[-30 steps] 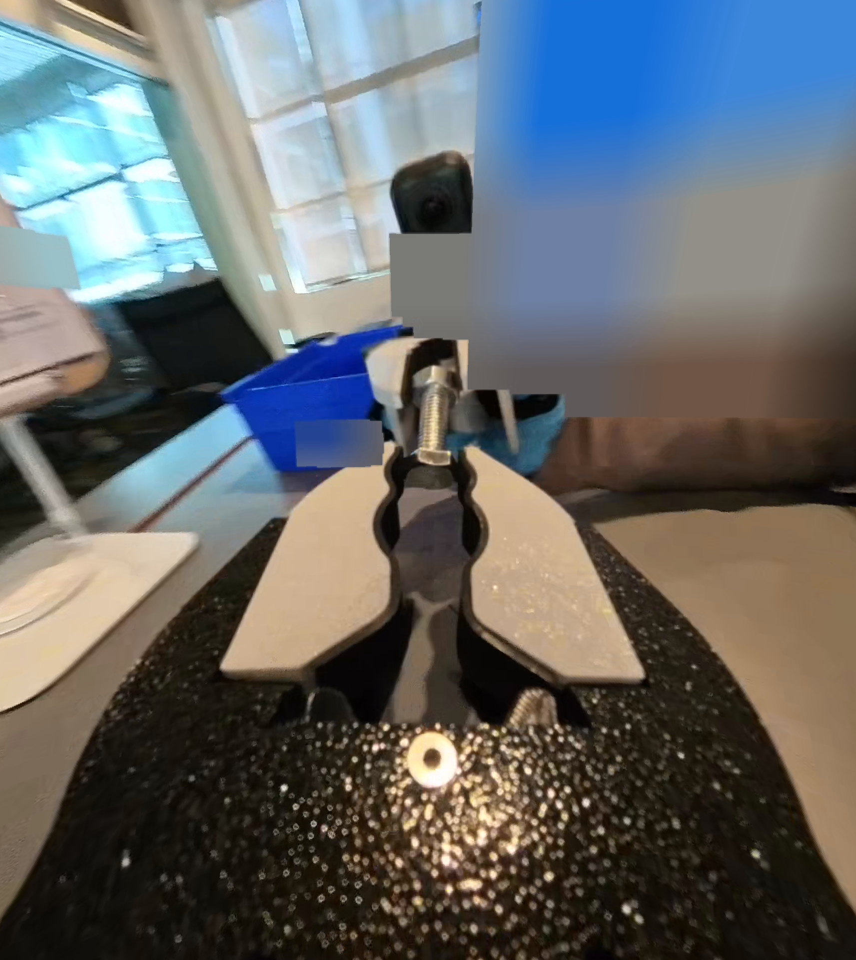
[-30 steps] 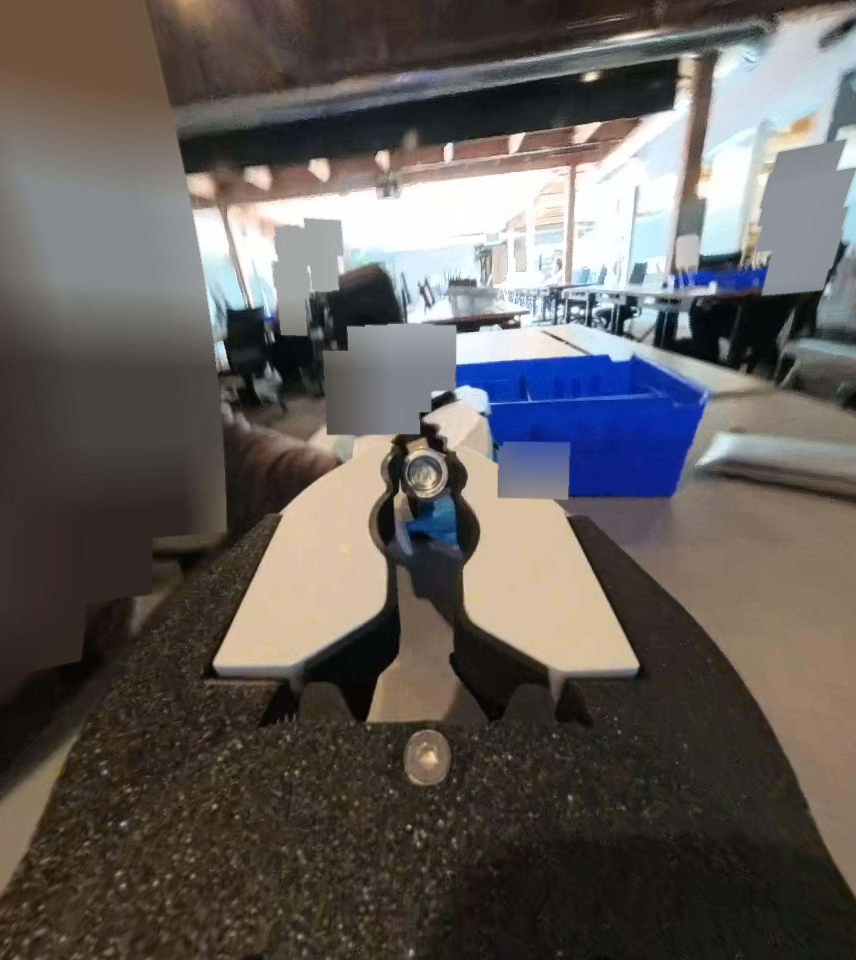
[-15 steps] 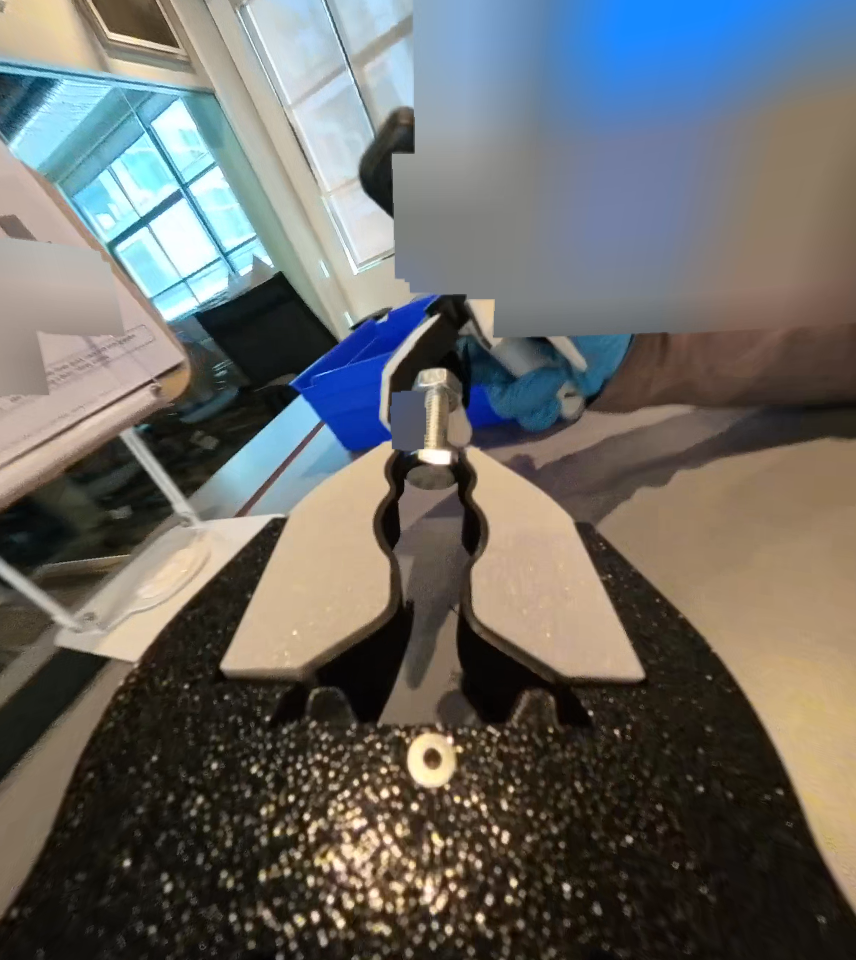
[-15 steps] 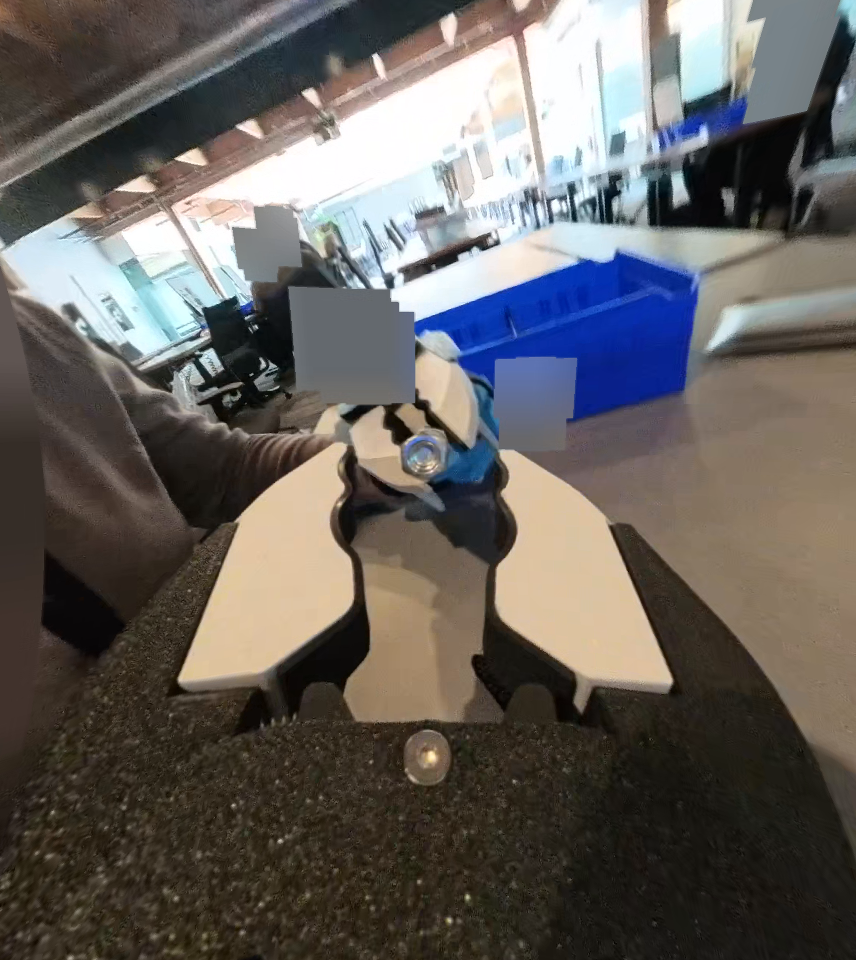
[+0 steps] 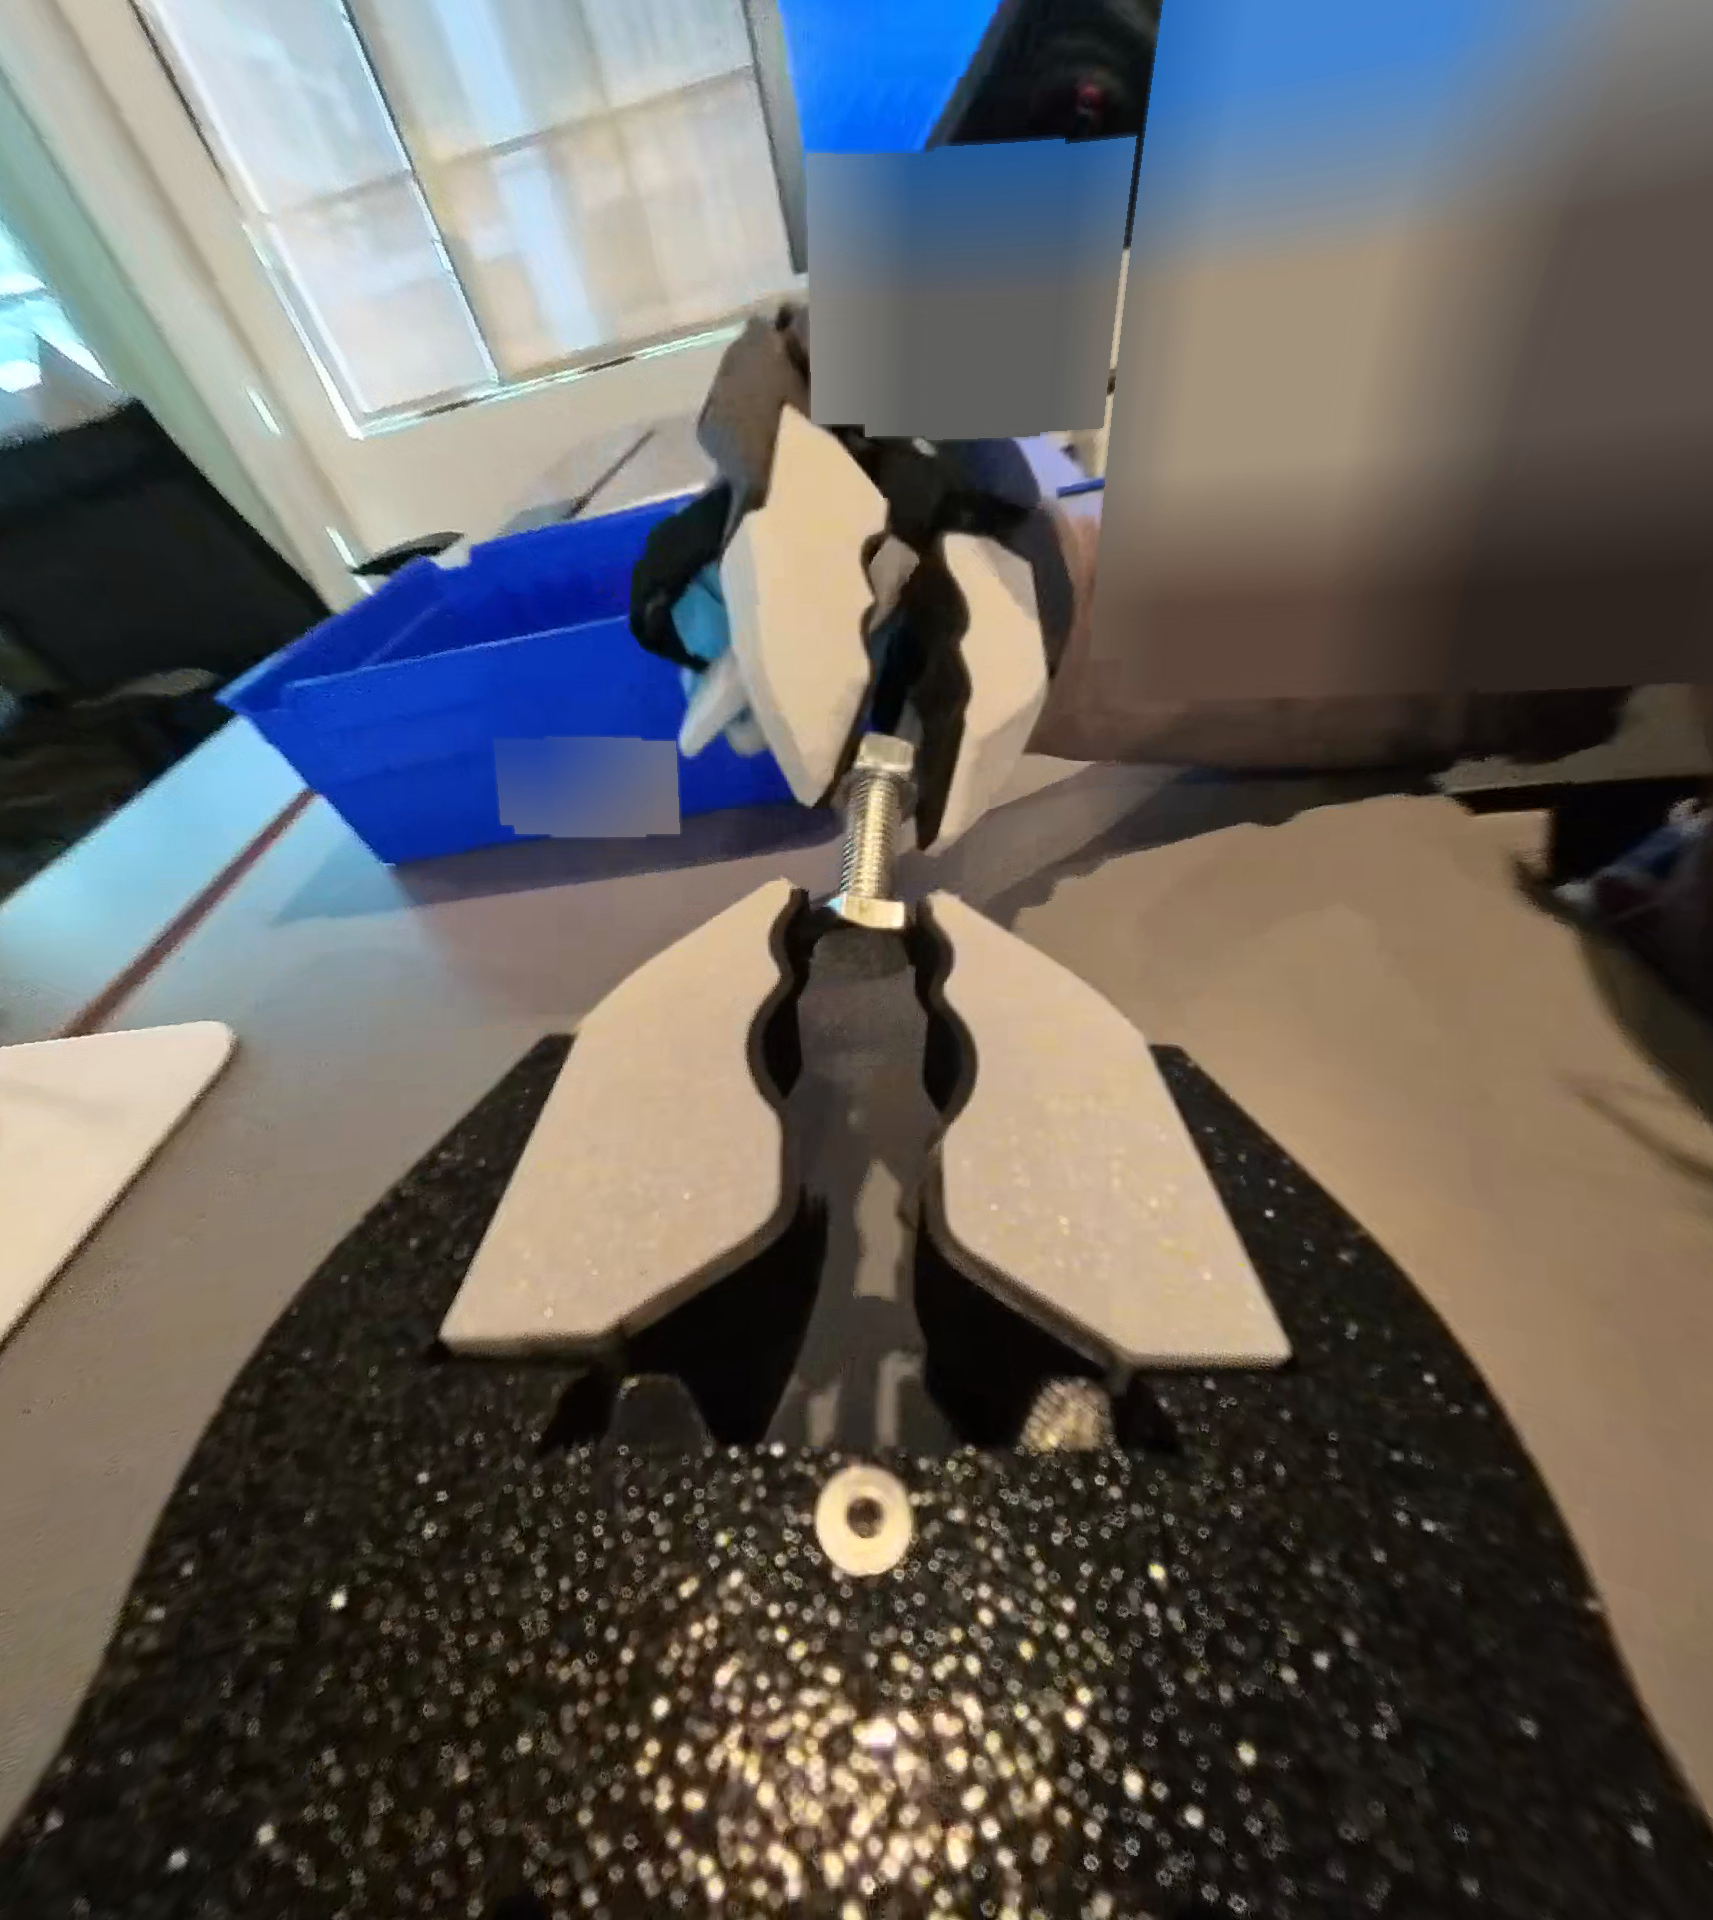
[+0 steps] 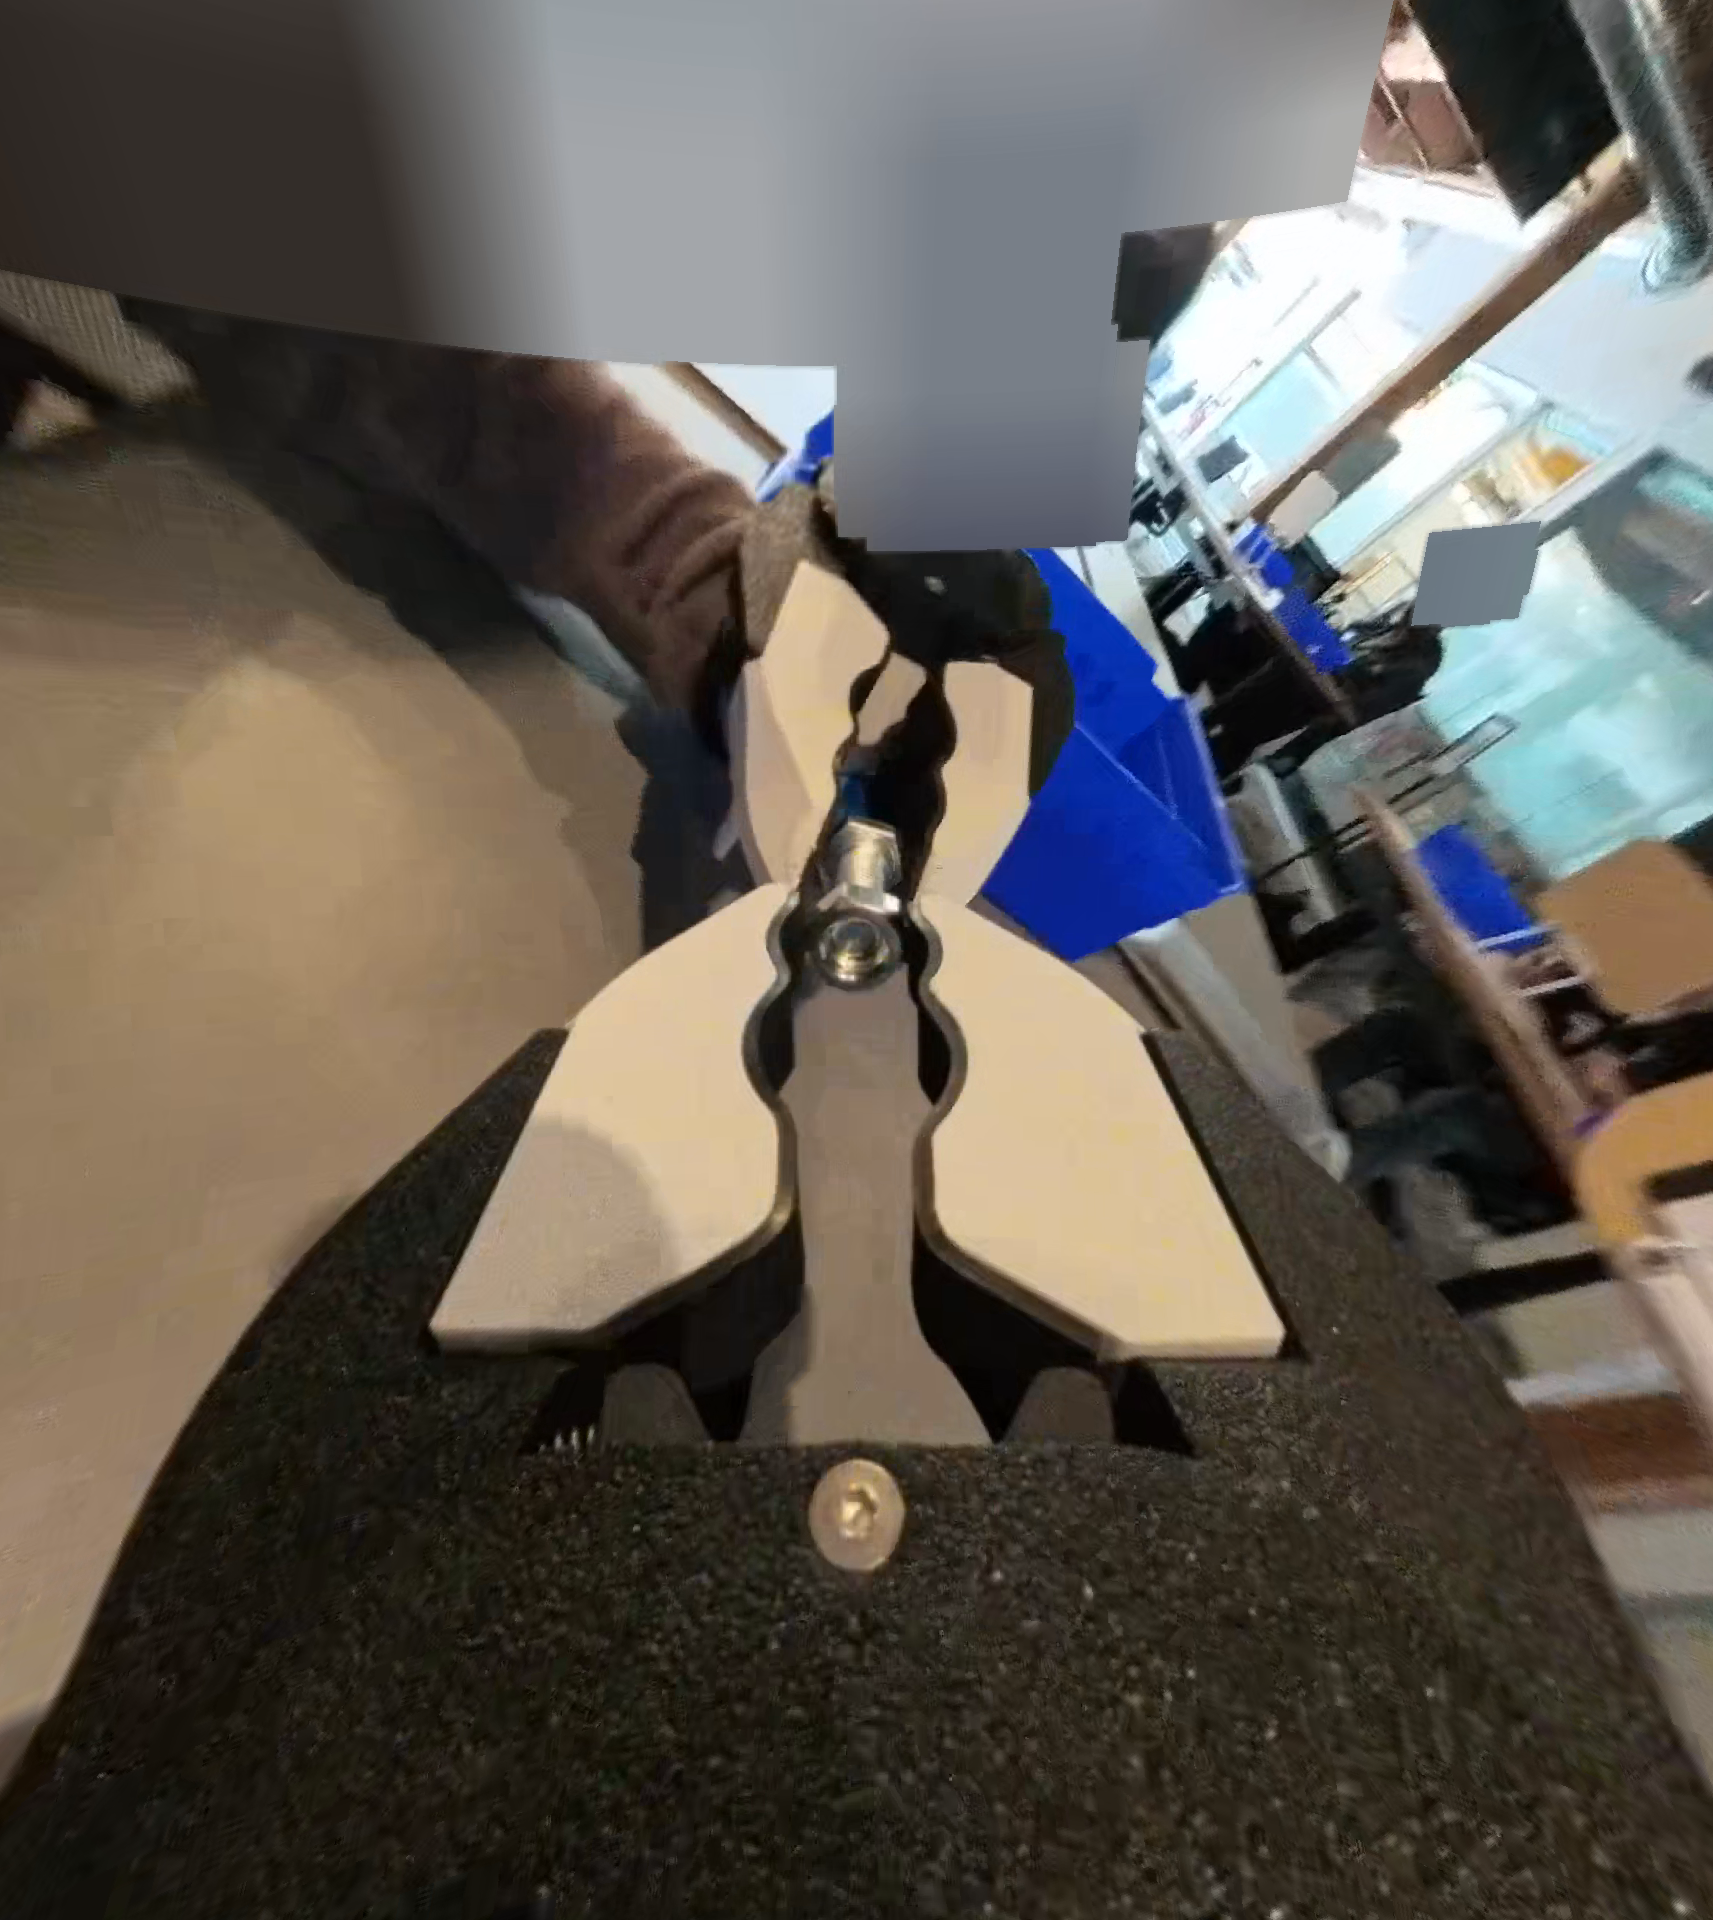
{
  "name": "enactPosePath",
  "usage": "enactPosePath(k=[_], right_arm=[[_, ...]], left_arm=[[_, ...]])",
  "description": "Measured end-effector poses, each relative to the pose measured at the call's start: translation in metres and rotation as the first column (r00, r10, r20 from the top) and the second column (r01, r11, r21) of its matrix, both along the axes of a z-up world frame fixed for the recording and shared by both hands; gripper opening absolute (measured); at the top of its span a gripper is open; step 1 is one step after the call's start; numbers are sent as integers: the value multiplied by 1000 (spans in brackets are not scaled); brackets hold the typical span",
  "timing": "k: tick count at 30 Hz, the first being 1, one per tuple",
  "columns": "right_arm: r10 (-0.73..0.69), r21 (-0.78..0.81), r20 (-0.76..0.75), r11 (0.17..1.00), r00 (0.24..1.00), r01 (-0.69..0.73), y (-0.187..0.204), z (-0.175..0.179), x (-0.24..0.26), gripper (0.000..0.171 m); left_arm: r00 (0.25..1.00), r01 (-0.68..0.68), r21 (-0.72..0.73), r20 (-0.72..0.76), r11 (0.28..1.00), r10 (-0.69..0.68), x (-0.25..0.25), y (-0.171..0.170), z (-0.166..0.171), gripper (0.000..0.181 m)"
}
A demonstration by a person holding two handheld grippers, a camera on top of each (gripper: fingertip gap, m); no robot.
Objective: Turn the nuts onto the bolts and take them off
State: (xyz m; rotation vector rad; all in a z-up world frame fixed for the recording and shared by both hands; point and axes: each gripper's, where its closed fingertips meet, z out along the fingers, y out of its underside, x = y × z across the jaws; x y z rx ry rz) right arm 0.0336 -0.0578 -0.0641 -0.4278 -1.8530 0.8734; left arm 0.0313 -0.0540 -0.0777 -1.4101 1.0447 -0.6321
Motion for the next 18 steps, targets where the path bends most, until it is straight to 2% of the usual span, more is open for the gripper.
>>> enactPosePath(k=[2, 3, 4, 5, 6, 7, 9, 13, 15, 16, 17, 18], right_arm=[[-32, 124, -54, 992, 998, 38, -1, 2, -1, 18], [-59, 129, -94, 989, 994, 71, -1, 7, -2, 18], [-92, 79, -123, 992, 988, 102, 1, 14, -3, 18], [-125, -28, -131, 992, 983, 122, 2, 22, -4, 29], [-136, -165, -98, 979, 986, 119, 4, 28, -4, 46], [-133, -337, -36, 935, 991, 113, 6, 32, -4, 56], [-104, -580, 130, 798, 986, 161, 18, 29, -4, 59], [60, -801, 357, 534, 932, 273, 21, 16, -7, 65], [114, -806, 445, 484, 888, 341, 18, 3, -9, 51], [155, -803, 464, 490, 872, 340, 13, -1, -6, 31], [173, -803, 462, 498, 870, 327, 11, -1, -5, 20], [162, -784, 468, 530, 869, 323, 10, -2, -4, 20]], left_arm=[[999, 21, -34, 26, 999, -20, -1, -2, 3, 19], [999, 11, -18, 36, 1000, -11, -2, -1, 5, 19], [999, -13, 8, 38, 1000, 13, -4, 1, 8, 19], [999, -47, 36, 24, 998, 46, -6, 4, 9, 19], [996, -90, 77, 3, 993, 90, -10, 9, 9, 19], [991, -132, 126, -15, 983, 135, -13, 13, 9, 19], [978, -186, 209, -53, 960, 201, -16, 17, 11, 19], [928, -225, 397, -190, 890, 320, -15, 21, 8, 19], [916, -216, 441, -217, 871, 338, -11, 21, 7, 19], [915, -213, 445, -221, 870, 337, -9, 20, 7, 19], [918, -207, 437, -223, 875, 328, -9, 20, 7, 19], [925, -196, 411, -223, 890, 306, -7, 18, 6, 19]])
